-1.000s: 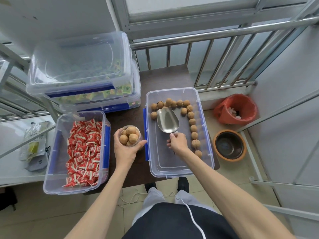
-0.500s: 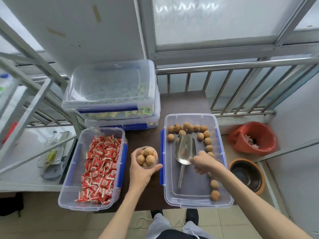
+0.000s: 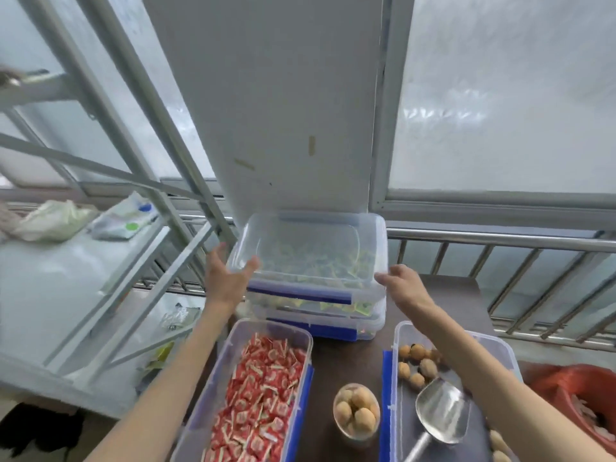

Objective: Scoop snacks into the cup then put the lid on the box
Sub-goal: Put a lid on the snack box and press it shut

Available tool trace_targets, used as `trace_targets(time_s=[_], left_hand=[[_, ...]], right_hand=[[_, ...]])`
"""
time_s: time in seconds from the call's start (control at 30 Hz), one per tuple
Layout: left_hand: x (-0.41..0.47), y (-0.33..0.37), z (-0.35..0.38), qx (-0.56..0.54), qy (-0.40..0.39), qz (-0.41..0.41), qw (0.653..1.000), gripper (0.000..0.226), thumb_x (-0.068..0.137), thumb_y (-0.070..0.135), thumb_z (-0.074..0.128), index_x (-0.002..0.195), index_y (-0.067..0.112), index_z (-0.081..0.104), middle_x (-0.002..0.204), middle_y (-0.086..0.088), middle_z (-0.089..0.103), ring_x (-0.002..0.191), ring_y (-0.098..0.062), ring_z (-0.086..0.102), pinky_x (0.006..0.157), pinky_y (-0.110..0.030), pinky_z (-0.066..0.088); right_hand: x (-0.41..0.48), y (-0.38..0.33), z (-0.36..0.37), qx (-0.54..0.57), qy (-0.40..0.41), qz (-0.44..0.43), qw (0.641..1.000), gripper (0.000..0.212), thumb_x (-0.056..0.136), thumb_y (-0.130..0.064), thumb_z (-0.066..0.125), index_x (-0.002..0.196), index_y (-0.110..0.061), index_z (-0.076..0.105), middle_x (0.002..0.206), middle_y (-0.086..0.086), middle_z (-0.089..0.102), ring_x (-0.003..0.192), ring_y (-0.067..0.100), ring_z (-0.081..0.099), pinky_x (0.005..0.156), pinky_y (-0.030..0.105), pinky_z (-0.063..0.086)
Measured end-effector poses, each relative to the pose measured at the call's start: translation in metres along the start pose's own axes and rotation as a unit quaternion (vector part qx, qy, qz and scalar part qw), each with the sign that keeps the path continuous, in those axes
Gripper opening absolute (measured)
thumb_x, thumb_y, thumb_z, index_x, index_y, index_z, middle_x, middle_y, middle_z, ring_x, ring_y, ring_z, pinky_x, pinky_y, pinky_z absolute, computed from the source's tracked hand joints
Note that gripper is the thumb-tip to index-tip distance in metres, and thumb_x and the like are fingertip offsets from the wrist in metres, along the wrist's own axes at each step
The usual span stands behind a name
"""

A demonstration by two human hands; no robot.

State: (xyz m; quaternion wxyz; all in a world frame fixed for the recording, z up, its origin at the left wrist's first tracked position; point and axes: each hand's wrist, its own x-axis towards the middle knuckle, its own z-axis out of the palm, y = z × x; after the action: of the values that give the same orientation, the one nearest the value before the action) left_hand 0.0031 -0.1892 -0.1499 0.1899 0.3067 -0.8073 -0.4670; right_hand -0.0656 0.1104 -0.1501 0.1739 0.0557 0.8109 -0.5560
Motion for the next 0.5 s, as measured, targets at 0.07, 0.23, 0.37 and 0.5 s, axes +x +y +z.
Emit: trace_targets(time_s=[0.07,0.23,0.37,0.5], left_hand=[[0.032,-0.009,-0.001,0.045,-0.038,-0.071,0.996,0.087,0.084,0.043,0.078,0.152,0.009,0.037,0.156,-0.012,0.042,0.141,-0.031,0.043,0.113,-0.041,0.035],[0.066,-0.03,0.005,-0.024,-0.109,-0.183,0.977,0.082,0.075,0.047,0.082,0.139,0.005,0.054,0.129,-0.014,0.065,0.111,-0.031,0.064,0.093,-0.04,0.052],[0.07,-0.026,0.008,-0.01,-0.089,-0.184,0.979,0.066,0.079,0.026,0.08,0.133,0.001,0.052,0.125,-0.016,0.062,0.11,-0.033,0.062,0.092,-0.043,0.053],[0.054,0.003,0.009,-0.08,-0.095,-0.15,0.981,0.05,0.085,0.018,0.073,0.127,-0.001,0.052,0.117,-0.014,0.061,0.086,-0.019,0.059,0.068,-0.028,0.044]], right_hand=[[0.019,-0.012,0.018,0.004,0.001,0.036,0.999,0.057,0.093,-0.024,0.062,0.137,0.001,0.035,0.126,0.018,0.054,0.111,0.031,0.058,0.094,0.044,0.05],[0.046,-0.005,0.042,0.012,0.053,0.092,0.994,0.061,0.088,-0.024,0.067,0.134,0.003,0.037,0.125,0.02,0.054,0.113,0.035,0.057,0.092,0.046,0.051],[0.036,0.004,0.041,0.086,0.094,0.056,0.99,0.041,0.085,-0.006,0.069,0.119,-0.003,0.046,0.11,0.016,0.057,0.099,0.029,0.059,0.079,0.04,0.053],[0.012,0.002,0.019,0.163,0.115,0.004,0.98,0.055,0.085,0.001,0.066,0.134,-0.006,0.043,0.114,0.012,0.058,0.1,0.025,0.059,0.079,0.032,0.048]])
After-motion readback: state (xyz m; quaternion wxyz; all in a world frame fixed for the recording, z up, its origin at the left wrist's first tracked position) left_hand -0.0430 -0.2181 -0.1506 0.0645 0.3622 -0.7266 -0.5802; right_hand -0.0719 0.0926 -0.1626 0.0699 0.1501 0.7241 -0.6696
